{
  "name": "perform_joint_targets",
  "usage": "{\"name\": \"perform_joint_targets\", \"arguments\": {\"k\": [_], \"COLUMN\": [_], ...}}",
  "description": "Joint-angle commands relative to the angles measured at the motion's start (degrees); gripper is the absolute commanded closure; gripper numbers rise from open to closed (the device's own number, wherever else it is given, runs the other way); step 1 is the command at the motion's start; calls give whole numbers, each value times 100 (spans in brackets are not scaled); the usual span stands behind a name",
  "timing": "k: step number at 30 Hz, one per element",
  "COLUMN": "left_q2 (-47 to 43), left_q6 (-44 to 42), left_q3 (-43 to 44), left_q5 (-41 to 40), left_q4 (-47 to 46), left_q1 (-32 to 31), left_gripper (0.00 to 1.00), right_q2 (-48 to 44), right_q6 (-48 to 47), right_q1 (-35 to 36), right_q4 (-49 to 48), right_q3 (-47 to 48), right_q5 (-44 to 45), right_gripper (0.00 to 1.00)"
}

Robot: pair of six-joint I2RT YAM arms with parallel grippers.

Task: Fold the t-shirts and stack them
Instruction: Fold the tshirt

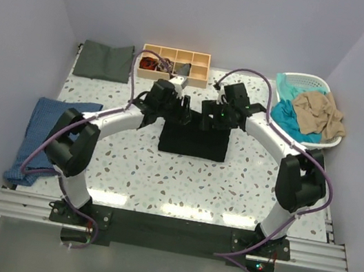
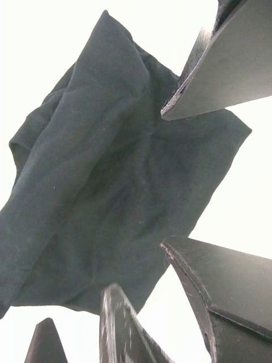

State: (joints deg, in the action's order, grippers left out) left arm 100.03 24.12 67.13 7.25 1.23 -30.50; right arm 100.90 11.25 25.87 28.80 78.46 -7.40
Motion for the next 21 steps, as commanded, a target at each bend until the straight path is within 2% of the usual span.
{"name": "perform_joint_targets", "arguments": {"k": [1, 13, 21], "left_q2": [324, 1308, 1721], "left_q6": [-162, -250, -311], "left_q3": [326, 1293, 1689], "left_q5": [347, 418, 488], "left_q4": [-1, 43, 52], "left_q1": [18, 88, 430], "left_gripper": [37, 37, 37], "right_q2": [140, 940, 1669], "right_q6": [27, 36, -35], "right_q1": [-29, -178, -372], "right_q4": [-23, -164, -15], "right_q3": [12, 592, 1549], "right_q5": [265, 388, 380], "right_gripper": [12, 12, 12]}}
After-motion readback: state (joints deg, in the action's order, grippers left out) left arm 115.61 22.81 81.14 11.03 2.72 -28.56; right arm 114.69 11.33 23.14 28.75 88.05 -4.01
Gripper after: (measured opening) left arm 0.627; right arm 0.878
